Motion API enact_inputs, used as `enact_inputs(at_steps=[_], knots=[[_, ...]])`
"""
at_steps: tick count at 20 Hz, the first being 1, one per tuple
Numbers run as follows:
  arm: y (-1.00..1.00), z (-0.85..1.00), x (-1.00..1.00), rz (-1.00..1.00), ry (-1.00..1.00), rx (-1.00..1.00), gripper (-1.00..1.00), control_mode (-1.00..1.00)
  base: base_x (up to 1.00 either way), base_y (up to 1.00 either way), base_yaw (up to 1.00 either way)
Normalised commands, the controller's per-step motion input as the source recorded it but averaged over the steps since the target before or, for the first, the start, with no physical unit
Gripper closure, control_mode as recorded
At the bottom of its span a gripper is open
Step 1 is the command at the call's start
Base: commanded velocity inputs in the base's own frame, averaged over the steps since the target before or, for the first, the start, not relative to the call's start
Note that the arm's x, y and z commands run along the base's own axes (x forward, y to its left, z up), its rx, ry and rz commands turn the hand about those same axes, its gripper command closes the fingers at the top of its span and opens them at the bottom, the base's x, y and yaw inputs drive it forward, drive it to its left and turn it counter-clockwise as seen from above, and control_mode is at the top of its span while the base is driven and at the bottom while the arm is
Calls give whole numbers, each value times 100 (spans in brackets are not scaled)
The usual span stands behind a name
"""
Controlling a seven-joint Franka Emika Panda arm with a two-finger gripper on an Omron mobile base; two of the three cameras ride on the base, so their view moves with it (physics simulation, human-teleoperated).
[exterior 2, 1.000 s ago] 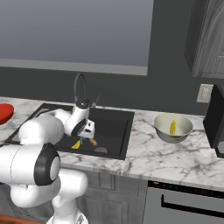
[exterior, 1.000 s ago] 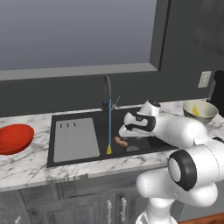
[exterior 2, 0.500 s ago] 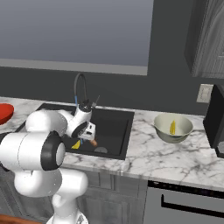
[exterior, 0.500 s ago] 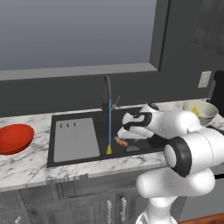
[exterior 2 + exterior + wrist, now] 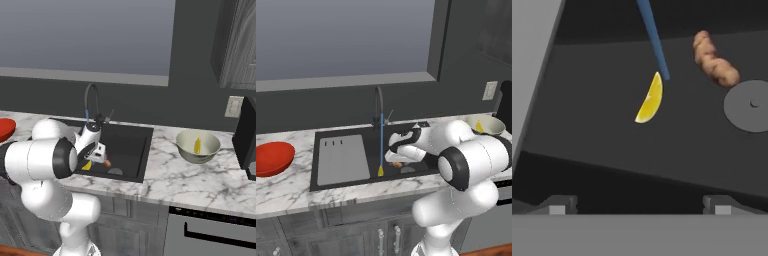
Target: Pick the lemon wedges from the sink and place them in one bowl. Place the potato in the other bowl. Then turn off the sink faucet.
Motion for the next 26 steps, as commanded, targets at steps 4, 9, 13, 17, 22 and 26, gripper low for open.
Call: enact_inputs(at_steps=[4, 9, 13, 17, 22, 26], knots=[[0, -23, 19, 0, 0, 2, -100, -100, 0, 0, 0], [0, -26, 22, 0, 0, 4, -100, -100, 0, 0, 0], [0, -23, 20, 0, 0, 4, -100, -100, 0, 0, 0], [2, -22, 17, 0, 0, 2, -100, -100, 0, 0, 0], [8, -21, 14, 0, 0, 0, -100, -100, 0, 0, 0], [23, -21, 16, 0, 0, 0, -100, -100, 0, 0, 0]])
